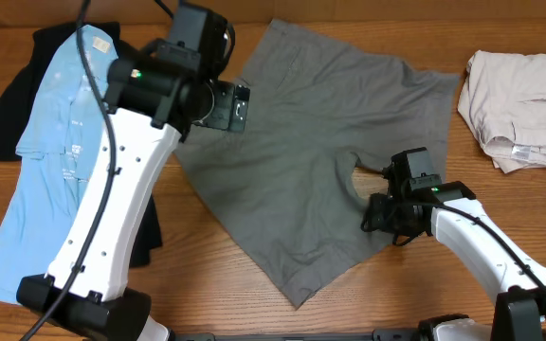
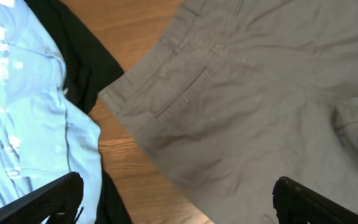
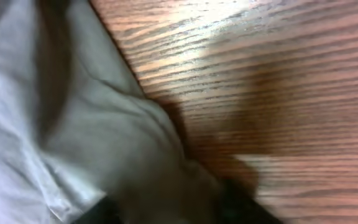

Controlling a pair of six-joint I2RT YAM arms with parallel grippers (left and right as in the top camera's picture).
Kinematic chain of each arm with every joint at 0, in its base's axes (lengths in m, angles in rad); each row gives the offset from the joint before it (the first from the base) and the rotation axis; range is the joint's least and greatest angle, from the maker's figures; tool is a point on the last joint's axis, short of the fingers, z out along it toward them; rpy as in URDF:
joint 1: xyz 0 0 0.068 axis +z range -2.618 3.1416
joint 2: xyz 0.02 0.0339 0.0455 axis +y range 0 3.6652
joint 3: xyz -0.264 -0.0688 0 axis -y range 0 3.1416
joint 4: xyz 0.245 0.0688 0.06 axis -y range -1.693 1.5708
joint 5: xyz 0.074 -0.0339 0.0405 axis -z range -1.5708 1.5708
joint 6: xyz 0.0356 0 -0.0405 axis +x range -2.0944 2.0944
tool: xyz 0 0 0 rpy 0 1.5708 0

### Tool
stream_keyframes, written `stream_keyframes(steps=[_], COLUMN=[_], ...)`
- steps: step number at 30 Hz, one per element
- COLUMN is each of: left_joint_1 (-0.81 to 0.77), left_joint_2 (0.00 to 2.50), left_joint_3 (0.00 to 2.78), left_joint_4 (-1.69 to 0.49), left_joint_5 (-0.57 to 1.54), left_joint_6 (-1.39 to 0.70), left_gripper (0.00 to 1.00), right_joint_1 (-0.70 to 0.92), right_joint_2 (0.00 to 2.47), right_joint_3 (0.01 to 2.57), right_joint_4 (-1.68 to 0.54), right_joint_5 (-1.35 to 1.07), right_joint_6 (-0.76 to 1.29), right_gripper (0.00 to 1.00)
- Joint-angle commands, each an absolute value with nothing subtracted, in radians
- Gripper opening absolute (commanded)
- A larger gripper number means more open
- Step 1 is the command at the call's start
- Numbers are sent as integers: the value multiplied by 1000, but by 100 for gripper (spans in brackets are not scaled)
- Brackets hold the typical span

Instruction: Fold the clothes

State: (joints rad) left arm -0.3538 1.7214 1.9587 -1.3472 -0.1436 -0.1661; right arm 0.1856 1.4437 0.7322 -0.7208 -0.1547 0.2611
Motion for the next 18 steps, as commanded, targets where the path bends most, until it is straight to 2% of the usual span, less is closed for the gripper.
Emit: stream_keyframes(steps=[1, 2, 3, 7, 11, 18], left_joint_1=[-354, -354, -354, -354, -353, -353], left_joint_2=[1715, 1715, 1715, 1715, 1715, 1716], left_joint_3=[1887, 1869, 1853, 1818, 1816, 1816], left_joint_4=[-1312, -1302, -1293, -1260, -1243, -1221], left_joint_5=[-156, -154, -153, -153, -153, -143], left_joint_6=[-184, -184, -184, -184, -183, -183], left_gripper=[100, 100, 100, 100, 100, 100], right_joint_1=[191, 186, 179, 109, -41, -355], right_joint_2=[1444, 1444, 1444, 1444, 1444, 1444], right_joint_3=[732, 732, 732, 733, 738, 799], right_joint_4=[-719, -725, -732, -776, -837, -884], right_joint_5=[-162, -158, -155, -140, -140, -241], right_joint_6=[285, 308, 330, 409, 416, 289], right_gripper=[19, 9, 4, 4, 4, 4])
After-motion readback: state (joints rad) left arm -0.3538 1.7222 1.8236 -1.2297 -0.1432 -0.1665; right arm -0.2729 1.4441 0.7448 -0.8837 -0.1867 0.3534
